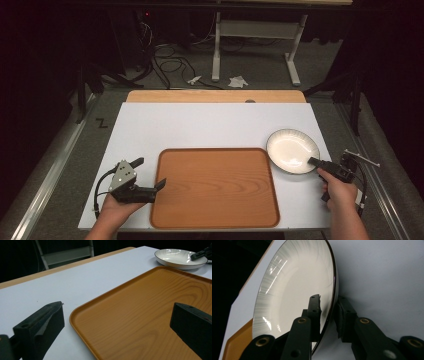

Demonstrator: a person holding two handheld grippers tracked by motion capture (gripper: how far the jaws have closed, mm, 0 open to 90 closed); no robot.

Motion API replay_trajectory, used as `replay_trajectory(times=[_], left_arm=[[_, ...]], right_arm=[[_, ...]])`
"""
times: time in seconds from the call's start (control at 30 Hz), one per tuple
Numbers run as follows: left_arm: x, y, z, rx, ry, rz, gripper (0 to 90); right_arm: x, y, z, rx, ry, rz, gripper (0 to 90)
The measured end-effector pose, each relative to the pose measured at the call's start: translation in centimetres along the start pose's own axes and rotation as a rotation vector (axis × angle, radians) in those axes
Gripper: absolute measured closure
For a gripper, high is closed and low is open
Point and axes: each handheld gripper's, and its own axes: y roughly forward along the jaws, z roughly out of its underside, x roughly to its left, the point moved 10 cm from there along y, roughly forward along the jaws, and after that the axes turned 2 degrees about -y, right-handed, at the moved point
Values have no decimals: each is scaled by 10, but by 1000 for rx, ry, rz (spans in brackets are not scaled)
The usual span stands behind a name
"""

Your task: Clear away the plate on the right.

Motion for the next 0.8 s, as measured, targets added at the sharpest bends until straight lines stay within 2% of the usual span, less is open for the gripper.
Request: replay_trajectory(times=[0.13,0.33,0.37,0.47,0.5,0.8], left_arm=[[-1,1,1,6,9,7,3],[-1,0,1,5,13,9,3],[-1,0,1,5,13,7,3],[-1,0,1,7,17,4,3],[-1,0,1,7,16,5,3],[1,1,2,12,7,-9,3]], right_arm=[[1,2,-1,6,-10,51,796],[1,2,-2,-2,-11,36,815],[1,3,-3,-9,4,10,826],[1,2,-3,-13,18,-16,838],[3,2,-5,-30,28,-35,847],[-1,-6,-10,-52,34,-46,853]])
